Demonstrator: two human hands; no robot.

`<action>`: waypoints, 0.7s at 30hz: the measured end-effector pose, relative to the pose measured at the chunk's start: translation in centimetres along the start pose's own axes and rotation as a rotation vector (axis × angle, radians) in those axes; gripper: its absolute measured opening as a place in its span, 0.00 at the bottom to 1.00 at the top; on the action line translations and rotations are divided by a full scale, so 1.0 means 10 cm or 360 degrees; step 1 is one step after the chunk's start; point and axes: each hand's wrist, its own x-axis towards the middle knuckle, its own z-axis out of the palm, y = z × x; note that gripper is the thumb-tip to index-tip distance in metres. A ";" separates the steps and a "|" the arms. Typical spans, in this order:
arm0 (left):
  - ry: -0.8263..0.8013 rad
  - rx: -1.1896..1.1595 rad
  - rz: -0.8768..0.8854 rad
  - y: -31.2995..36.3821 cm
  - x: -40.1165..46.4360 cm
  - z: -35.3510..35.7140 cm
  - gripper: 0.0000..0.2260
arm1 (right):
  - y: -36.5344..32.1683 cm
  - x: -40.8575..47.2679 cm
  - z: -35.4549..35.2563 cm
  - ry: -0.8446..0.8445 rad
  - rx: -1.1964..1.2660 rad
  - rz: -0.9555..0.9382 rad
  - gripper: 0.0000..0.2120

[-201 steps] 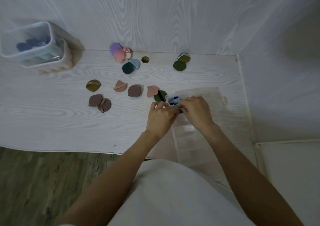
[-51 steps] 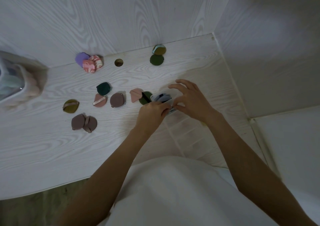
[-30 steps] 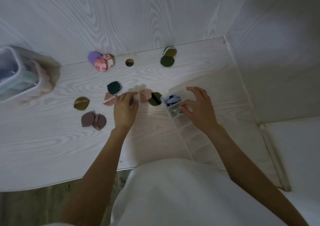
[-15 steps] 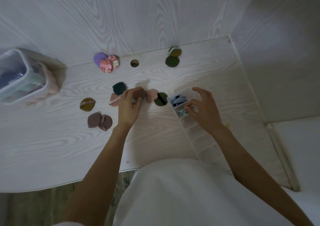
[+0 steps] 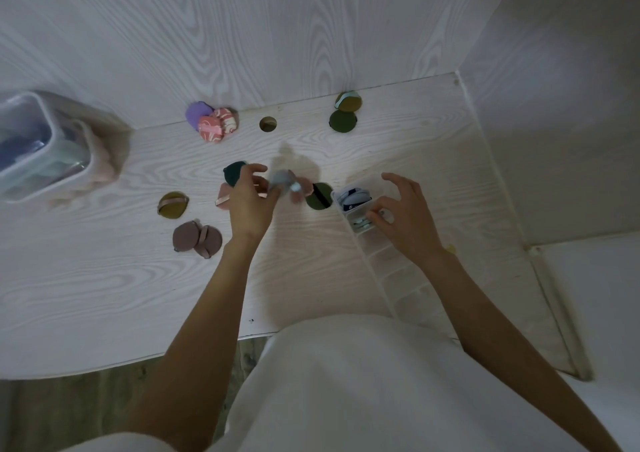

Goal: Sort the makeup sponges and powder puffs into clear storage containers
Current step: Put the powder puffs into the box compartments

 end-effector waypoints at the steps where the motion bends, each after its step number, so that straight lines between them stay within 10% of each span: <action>1: 0.0030 -0.0109 0.0044 0.09 -0.05 -0.02 0.16 | 0.00 0.00 0.01 0.0006 0.0001 0.0003 0.05; 11: -0.0328 -0.0148 0.0404 0.58 -0.47 0.61 0.05 | 0.02 -0.06 0.00 0.0090 -0.0039 -0.0084 0.04; 21: -0.0073 0.0442 0.1005 0.47 -0.54 0.73 0.05 | -0.02 -0.13 -0.05 0.0237 0.0049 -0.0167 0.14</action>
